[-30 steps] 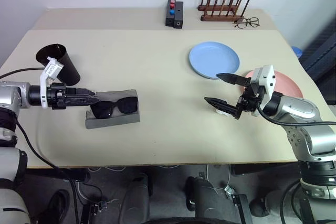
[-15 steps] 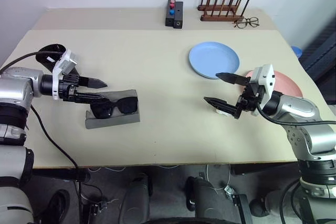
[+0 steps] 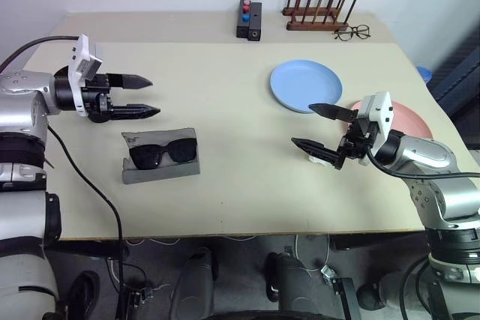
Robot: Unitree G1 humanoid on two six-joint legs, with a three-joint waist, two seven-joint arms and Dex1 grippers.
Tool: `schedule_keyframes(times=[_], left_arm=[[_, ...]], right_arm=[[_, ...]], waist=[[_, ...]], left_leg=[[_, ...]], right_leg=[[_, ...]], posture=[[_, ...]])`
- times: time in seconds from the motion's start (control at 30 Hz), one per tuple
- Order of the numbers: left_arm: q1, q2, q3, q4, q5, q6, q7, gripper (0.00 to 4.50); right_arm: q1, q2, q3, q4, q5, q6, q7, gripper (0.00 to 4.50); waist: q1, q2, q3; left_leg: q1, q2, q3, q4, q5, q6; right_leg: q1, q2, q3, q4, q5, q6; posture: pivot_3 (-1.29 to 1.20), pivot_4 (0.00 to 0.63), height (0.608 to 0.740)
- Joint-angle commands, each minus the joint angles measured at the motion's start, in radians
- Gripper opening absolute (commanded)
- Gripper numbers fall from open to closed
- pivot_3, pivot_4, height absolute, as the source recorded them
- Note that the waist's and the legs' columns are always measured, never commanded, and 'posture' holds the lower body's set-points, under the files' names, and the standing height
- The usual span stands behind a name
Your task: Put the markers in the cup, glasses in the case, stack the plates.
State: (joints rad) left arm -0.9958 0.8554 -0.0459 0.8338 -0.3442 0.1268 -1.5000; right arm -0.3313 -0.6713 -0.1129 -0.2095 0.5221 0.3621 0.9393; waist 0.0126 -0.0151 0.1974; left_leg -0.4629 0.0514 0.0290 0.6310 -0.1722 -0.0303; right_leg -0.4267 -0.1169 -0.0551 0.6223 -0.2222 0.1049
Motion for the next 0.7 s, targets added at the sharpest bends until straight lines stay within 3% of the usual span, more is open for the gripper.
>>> schedule_keyframes(times=[0.03,0.23,0.47,0.7], left_arm=[[-0.048,-0.01,0.031,0.053,0.043,-0.067,0.028,3.02],[-0.065,-0.044,-0.018,0.202,0.226,-0.334,0.221,0.02],[0.006,-0.073,-0.094,0.256,0.338,-0.374,0.135,0.02],[0.014,-0.079,-0.078,0.258,0.327,-0.338,0.025,0.02]], right_arm=[[-0.018,0.004,-0.011,-0.014,0.001,-0.019,-0.001,4.5],[-0.014,0.002,-0.015,-0.016,-0.002,-0.023,-0.001,4.5],[-0.006,0.003,-0.023,-0.025,0.004,-0.021,-0.005,4.5],[0.002,0.001,-0.026,-0.03,0.004,-0.021,-0.008,4.5]], waist=[[0.0,0.0,0.0],[0.0,0.0,0.0],[0.0,0.0,0.0],[0.0,0.0,0.0]], left_leg=[[0.0,0.0,0.0,0.0,0.0,0.0],[0.0,0.0,0.0,0.0,0.0,0.0],[0.0,0.0,0.0,0.0,0.0,0.0],[0.0,0.0,0.0,0.0,0.0,0.0]], right_leg=[[0.0,0.0,0.0,0.0,0.0,0.0],[0.0,0.0,0.0,0.0,0.002,0.003],[0.0,0.0,0.0,0.0,0.002,0.003],[0.0,0.0,0.0,0.001,0.001,0.002]], posture=[[0.0,0.15,0.74],[0.0,0.15,0.74],[0.0,0.15,0.74],[0.0,0.15,0.74]])
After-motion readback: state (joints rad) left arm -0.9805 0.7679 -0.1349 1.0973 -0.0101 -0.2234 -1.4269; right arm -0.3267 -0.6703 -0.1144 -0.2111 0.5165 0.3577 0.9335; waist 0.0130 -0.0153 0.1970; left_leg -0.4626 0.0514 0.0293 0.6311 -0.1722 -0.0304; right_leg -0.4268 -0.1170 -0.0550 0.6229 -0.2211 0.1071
